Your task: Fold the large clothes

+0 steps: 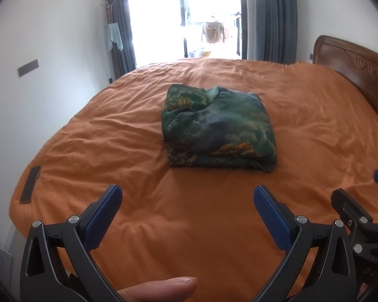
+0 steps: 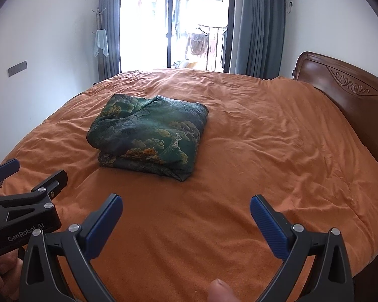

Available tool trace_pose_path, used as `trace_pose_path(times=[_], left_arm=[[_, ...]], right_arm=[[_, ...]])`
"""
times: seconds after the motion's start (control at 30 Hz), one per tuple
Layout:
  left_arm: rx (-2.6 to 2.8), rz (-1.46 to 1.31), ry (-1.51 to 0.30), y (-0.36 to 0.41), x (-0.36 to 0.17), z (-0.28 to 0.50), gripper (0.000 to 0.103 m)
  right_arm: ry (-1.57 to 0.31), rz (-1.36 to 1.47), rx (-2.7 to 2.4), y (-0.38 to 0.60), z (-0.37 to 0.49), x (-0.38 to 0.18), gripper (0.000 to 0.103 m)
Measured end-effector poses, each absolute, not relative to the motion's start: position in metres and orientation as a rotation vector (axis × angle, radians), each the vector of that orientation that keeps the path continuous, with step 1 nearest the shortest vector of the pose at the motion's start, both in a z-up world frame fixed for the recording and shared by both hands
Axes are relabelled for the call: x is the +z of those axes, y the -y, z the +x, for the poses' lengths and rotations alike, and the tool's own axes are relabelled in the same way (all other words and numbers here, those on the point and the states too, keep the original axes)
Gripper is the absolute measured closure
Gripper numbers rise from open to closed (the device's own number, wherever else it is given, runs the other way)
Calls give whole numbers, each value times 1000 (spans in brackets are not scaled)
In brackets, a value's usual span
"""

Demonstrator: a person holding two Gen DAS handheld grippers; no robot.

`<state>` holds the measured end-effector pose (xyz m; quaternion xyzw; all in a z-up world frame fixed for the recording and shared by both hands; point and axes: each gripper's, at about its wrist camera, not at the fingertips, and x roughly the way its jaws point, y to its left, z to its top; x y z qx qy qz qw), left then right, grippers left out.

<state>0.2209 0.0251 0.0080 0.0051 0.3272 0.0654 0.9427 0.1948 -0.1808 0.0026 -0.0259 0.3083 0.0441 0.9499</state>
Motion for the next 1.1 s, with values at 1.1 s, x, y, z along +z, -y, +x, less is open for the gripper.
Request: trace_pose_path(times=[1.1], left_arm=[[150,16,-596,-16,29,208,0]], right_arm=[[-593,-76,53,183,188,18,0]])
